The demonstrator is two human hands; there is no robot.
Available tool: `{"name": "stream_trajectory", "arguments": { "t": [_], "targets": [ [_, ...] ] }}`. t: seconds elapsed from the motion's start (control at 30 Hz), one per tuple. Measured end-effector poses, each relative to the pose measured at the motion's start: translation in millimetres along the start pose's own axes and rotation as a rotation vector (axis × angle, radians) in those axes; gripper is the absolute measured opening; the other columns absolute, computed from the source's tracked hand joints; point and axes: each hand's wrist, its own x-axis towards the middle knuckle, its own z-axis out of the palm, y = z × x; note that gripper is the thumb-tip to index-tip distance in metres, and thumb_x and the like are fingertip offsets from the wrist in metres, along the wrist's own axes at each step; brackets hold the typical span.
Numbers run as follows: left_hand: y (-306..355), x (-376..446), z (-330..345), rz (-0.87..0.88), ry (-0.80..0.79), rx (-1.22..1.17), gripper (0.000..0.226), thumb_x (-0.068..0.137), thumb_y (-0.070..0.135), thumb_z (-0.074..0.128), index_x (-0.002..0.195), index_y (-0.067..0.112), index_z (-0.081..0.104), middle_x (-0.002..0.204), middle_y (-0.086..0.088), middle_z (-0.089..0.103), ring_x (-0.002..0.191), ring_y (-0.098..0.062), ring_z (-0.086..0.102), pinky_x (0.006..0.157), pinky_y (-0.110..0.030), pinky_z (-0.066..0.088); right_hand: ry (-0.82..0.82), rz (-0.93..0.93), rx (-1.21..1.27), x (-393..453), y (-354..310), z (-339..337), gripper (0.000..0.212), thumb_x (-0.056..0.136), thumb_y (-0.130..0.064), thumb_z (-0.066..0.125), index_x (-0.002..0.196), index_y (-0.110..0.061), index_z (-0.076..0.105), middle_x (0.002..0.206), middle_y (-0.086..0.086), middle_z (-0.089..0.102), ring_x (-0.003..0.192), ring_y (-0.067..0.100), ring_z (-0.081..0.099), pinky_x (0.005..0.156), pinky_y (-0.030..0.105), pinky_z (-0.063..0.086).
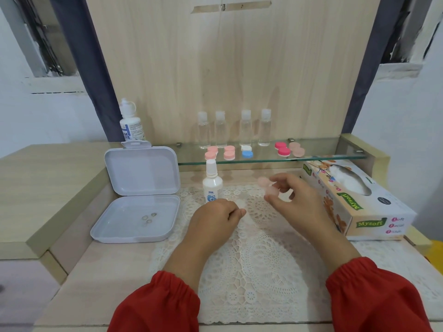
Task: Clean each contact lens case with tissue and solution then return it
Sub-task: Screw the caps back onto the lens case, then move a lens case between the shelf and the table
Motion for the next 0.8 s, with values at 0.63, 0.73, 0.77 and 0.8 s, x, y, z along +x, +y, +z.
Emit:
{"name": "stream_trajectory", "arguments": {
  "t": [0.63,0.73,0.77,0.8],
  "targets": [
    [-1.7,2.4,0.6,-0.007,-0.029,-0.007,0.042,0.096,0.042,0.049,0.064,0.014,0.052,0.064,0.000,0.055,0.063,-0.017,0.054,0.059,-0.030,0.043,0.081,0.021,-0.561,104.6,-24.4,8.7,0.026,0.082,-0.046,0.068,0.101,-0.029,0.070,0.099,-0.004,0.070,0.103,0.020,0.050,0.084,0.034,0.036],
    [-1.5,2.8,0.9,-0.004,-0.030,-0.007,0.043,0.096,0.042,0.049,0.061,0.017,0.049,0.062,0.003,0.052,0.061,-0.015,0.052,0.058,-0.030,0.042,0.057,0.022,-0.583,103.4,-24.6,7.6,0.041,0.077,-0.055,0.069,0.110,-0.030,0.066,0.107,-0.004,0.066,0.108,0.021,0.051,0.088,0.035,0.038],
    [-1.4,2.9,0.8,-0.006,-0.034,-0.006,0.043,0.096,0.042,0.049,0.060,0.018,0.047,0.061,0.003,0.050,0.060,-0.015,0.050,0.057,-0.029,0.041,0.080,0.019,-0.566,101.8,-24.5,6.3,0.046,0.076,-0.055,0.069,0.115,-0.031,0.063,0.111,-0.003,0.063,0.109,0.022,0.051,0.091,0.037,0.040],
    [-1.4,3.0,0.9,-0.007,-0.037,-0.005,0.043,0.096,0.041,0.048,0.060,0.018,0.046,0.061,0.004,0.050,0.060,-0.015,0.050,0.058,-0.029,0.041,0.126,0.023,-0.526,100.1,-24.1,4.1,0.047,0.076,-0.051,0.066,0.118,-0.031,0.059,0.114,-0.002,0.060,0.111,0.023,0.051,0.094,0.039,0.041]
  ]
}}
